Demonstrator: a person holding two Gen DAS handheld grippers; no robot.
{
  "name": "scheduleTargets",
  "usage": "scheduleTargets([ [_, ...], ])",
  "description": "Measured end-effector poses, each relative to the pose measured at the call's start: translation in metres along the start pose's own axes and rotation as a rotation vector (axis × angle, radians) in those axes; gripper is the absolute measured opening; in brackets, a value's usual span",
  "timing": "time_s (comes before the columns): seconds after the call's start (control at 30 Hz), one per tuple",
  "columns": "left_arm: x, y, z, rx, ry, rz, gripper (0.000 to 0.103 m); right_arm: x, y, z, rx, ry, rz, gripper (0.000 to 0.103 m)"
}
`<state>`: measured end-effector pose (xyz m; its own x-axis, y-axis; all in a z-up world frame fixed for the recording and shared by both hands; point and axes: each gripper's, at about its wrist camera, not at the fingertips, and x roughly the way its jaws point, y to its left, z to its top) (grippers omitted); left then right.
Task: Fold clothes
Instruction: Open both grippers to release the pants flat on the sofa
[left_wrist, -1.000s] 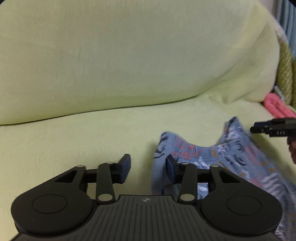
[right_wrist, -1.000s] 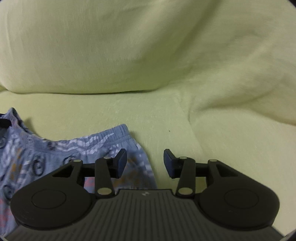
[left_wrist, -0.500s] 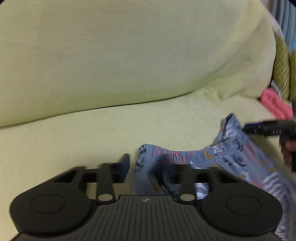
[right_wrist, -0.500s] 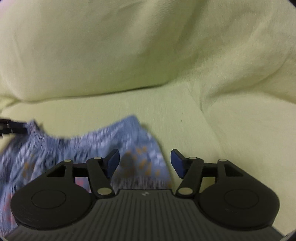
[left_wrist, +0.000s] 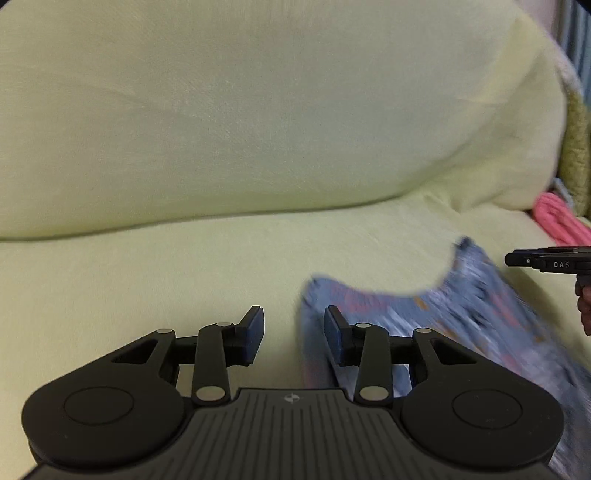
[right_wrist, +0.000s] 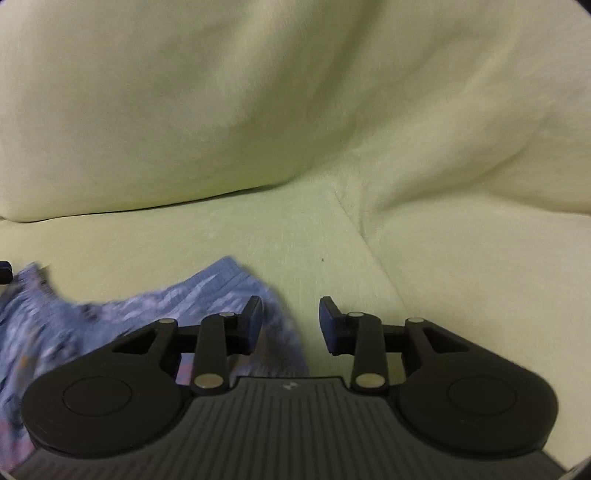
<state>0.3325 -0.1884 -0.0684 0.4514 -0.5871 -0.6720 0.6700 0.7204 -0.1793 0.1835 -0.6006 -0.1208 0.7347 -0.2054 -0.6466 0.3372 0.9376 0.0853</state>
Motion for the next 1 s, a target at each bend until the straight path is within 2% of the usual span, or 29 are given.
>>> scheduleTargets([
  [0.13, -0.059, -0.01, -0.037, 0.051, 0.042, -0.046, 0.041, -0.081, 0.04, -0.041, -0.023, -0.049, 0.092, 0.036],
  [0.2, -0.083, -0.016, -0.059, 0.052, 0.067, -0.082, 0.044, -0.121, 0.064, -0.067, -0.041, -0.069, 0.154, 0.042],
  [0.37, -0.115, -0.026, -0.102, 0.079, 0.12, -0.111, 0.046, -0.194, 0.151, -0.144, -0.164, -0.056, 0.288, 0.043],
  [0.53, -0.127, -0.034, -0.123, 0.098, 0.151, -0.15, 0.049, -0.231, 0.231, -0.193, -0.302, -0.055, 0.378, 0.045],
  [0.63, -0.126, -0.043, -0.131, 0.131, 0.167, -0.147, 0.054, -0.231, 0.264, -0.212, -0.372, -0.02, 0.385, 0.057],
  [0.7, -0.123, -0.052, -0.138, 0.177, 0.185, -0.112, 0.047, -0.229, 0.278, -0.22, -0.408, -0.001, 0.381, 0.064],
  [0.73, -0.122, -0.056, -0.141, 0.215, 0.194, -0.084, 0.025, -0.227, 0.284, -0.225, -0.435, 0.002, 0.371, 0.064],
  [0.8, -0.126, -0.058, -0.145, 0.257, 0.185, -0.05, 0.005, -0.225, 0.293, -0.23, -0.468, 0.007, 0.354, 0.058],
  [0.83, -0.129, -0.054, -0.145, 0.247, 0.184, -0.052, 0.0, -0.224, 0.296, -0.231, -0.474, 0.017, 0.35, 0.058],
  [0.93, -0.139, -0.04, -0.144, 0.24, 0.167, 0.004, 0.0, -0.221, 0.307, -0.231, -0.485, 0.044, 0.421, 0.058],
  [1.0, -0.145, -0.026, -0.143, 0.191, 0.17, 0.018, 0.001, -0.224, 0.311, -0.23, -0.492, 0.041, 0.45, 0.057],
])
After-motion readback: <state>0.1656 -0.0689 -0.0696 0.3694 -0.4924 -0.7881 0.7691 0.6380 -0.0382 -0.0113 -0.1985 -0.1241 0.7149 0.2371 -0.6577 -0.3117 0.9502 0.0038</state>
